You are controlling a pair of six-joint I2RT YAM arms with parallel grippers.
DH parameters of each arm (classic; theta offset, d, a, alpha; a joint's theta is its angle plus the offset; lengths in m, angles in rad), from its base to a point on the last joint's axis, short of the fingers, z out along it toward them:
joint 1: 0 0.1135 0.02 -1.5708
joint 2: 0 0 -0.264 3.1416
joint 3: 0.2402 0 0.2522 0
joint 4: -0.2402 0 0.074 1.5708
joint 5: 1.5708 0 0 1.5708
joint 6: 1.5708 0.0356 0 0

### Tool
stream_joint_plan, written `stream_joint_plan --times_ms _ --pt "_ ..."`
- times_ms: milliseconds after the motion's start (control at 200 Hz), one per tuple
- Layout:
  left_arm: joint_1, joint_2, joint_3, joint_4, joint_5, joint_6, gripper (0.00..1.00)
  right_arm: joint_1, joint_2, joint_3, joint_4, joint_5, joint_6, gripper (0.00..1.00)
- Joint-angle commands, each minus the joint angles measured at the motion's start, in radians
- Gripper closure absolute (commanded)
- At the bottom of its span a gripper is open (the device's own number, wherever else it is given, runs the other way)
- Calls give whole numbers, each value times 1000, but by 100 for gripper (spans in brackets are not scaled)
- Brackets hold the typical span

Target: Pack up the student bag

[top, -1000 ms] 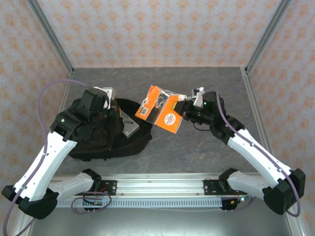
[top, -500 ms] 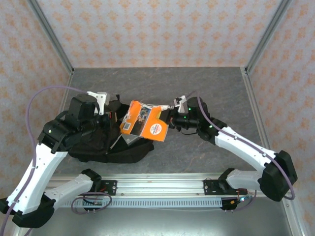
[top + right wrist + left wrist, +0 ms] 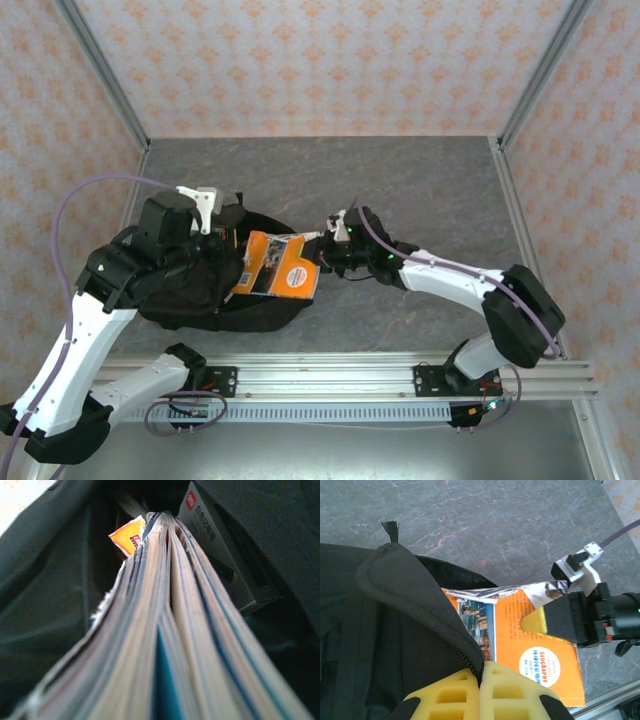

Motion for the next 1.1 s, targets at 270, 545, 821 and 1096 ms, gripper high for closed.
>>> stream_joint_plan --times_ms 270,545,821,1096 --pt "9 -11 27 118 53 -17 100 66 161 188 89 7 -45 100" --pt "9 -32 21 143 39 -14 100 111 398 400 37 7 -62 100" --pt "9 -38 -20 175 86 -36 100 164 628 667 -6 49 -71 98" --pt "11 -21 -78 216 69 -83 100 176 765 799 -28 62 -49 47"
